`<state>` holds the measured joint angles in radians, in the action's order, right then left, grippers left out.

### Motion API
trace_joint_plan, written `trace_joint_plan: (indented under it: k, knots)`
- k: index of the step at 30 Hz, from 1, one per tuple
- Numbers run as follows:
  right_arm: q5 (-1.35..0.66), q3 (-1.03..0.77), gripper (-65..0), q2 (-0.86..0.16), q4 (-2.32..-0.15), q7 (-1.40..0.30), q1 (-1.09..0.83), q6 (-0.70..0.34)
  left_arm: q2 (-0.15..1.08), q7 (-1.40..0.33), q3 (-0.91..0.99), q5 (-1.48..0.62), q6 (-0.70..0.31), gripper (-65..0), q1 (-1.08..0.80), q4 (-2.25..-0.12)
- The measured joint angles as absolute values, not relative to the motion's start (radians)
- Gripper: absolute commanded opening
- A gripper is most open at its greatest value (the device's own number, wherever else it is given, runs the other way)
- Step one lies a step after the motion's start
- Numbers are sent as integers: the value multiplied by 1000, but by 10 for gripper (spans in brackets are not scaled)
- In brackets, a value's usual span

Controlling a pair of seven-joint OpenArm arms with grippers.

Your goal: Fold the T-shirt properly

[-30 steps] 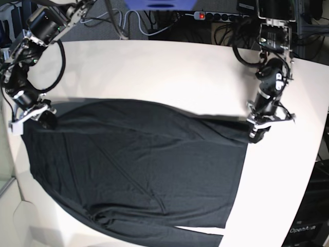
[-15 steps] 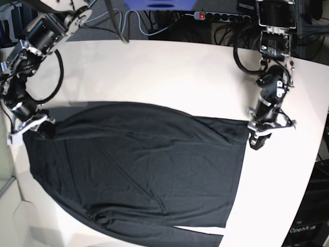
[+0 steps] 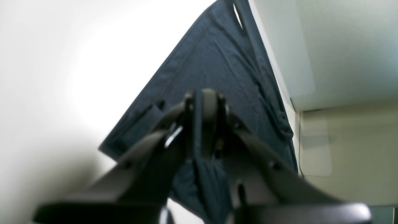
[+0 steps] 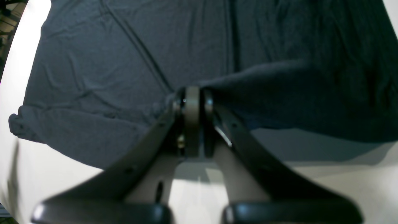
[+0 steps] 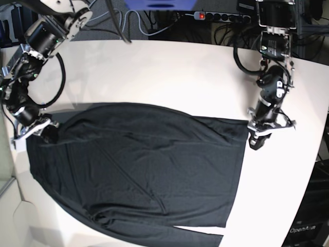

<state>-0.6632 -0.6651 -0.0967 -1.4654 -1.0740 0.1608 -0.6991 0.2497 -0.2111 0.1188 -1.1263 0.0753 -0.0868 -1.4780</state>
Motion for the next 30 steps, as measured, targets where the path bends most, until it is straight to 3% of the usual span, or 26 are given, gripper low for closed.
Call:
trace_joint_plan:
  k: [11,30]
  knots:
    - [-656,-598,-649,-121,-1328,-1008,235,-699,251,-303,122,-1122,74,-624,-90,-1478]
    - [-650,-527,-649,-138,-1323,-941,264,-699,252,-303,123,-1118,75,-623,-101,-1479]
